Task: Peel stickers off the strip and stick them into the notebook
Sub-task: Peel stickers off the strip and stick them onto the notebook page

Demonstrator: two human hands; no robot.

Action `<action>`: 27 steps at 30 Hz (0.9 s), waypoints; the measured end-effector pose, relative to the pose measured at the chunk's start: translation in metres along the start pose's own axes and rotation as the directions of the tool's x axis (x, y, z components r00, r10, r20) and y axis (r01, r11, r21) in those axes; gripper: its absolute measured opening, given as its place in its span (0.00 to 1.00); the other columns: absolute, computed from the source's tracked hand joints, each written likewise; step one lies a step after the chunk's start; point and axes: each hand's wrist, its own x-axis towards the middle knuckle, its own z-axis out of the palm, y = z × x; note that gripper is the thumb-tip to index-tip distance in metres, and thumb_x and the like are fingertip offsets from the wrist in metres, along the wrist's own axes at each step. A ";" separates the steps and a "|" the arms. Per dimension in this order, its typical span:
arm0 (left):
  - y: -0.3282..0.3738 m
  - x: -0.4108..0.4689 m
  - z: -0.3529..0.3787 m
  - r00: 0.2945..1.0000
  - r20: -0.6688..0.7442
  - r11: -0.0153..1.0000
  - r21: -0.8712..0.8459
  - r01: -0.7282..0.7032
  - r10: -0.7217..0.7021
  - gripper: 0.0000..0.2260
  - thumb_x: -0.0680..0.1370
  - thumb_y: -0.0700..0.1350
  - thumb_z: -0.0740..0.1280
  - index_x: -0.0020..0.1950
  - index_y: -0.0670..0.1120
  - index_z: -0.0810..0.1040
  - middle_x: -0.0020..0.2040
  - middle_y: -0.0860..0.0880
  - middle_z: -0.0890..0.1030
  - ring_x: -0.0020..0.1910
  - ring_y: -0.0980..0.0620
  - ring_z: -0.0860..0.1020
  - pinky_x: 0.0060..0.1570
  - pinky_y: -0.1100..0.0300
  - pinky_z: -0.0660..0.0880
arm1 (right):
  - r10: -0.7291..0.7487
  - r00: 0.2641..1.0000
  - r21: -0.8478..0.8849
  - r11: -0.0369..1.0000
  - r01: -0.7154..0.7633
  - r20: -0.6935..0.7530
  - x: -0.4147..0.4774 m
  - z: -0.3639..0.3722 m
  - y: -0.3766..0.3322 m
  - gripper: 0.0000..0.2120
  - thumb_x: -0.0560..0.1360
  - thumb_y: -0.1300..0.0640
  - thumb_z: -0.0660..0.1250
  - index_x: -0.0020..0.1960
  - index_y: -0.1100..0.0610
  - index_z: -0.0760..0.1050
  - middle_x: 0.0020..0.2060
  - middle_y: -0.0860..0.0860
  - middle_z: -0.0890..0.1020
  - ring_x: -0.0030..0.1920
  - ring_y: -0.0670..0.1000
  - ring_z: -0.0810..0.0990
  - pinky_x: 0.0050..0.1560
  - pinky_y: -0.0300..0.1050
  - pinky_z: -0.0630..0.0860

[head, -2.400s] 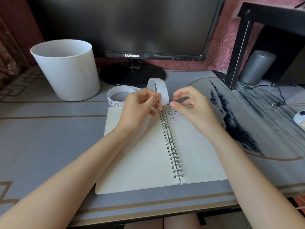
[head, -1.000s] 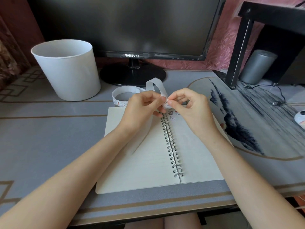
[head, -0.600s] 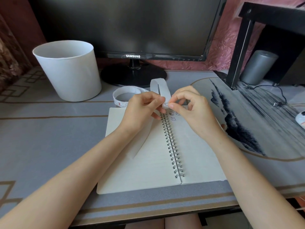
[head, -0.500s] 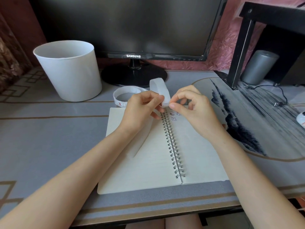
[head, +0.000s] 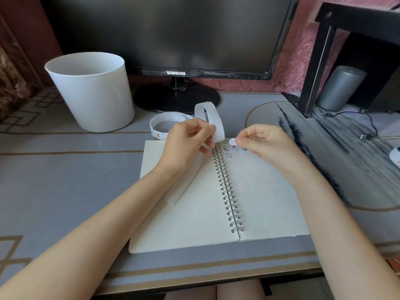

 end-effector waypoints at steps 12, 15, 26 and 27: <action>-0.001 0.001 0.000 1.000 -0.006 1.000 0.018 -0.003 0.003 0.10 0.79 0.39 0.64 0.43 0.32 0.77 0.37 0.42 0.77 0.32 0.54 0.78 0.33 0.62 0.76 | 0.137 0.990 -0.124 0.983 -0.133 0.024 0.001 -0.003 0.006 0.02 0.72 0.58 0.71 0.43 0.56 0.79 0.30 0.46 0.80 0.28 0.43 0.72 0.24 0.27 0.63; -0.001 0.001 0.000 1.000 -0.004 1.000 0.024 -0.002 0.002 0.10 0.79 0.39 0.64 0.43 0.33 0.77 0.37 0.42 0.78 0.32 0.54 0.78 0.33 0.62 0.77 | 0.144 0.989 -0.120 0.983 -0.140 0.021 0.003 -0.002 0.008 0.03 0.73 0.60 0.71 0.41 0.56 0.78 0.22 0.42 0.77 0.23 0.37 0.71 0.24 0.26 0.63; 0.000 0.000 0.001 1.000 -0.006 1.000 0.027 -0.007 0.008 0.09 0.80 0.39 0.64 0.44 0.34 0.77 0.38 0.42 0.78 0.32 0.56 0.79 0.34 0.63 0.77 | 0.139 0.990 -0.155 0.979 -0.135 0.018 0.004 -0.003 0.010 0.04 0.72 0.60 0.71 0.39 0.55 0.79 0.30 0.48 0.80 0.23 0.38 0.69 0.25 0.26 0.64; 0.000 0.000 0.001 1.000 -0.007 1.000 0.028 -0.008 0.009 0.09 0.80 0.39 0.64 0.44 0.34 0.77 0.38 0.42 0.78 0.32 0.56 0.79 0.33 0.63 0.77 | 0.138 0.990 -0.154 0.979 -0.135 0.013 0.005 -0.002 0.011 0.03 0.72 0.61 0.71 0.40 0.55 0.79 0.30 0.48 0.79 0.24 0.39 0.69 0.25 0.26 0.63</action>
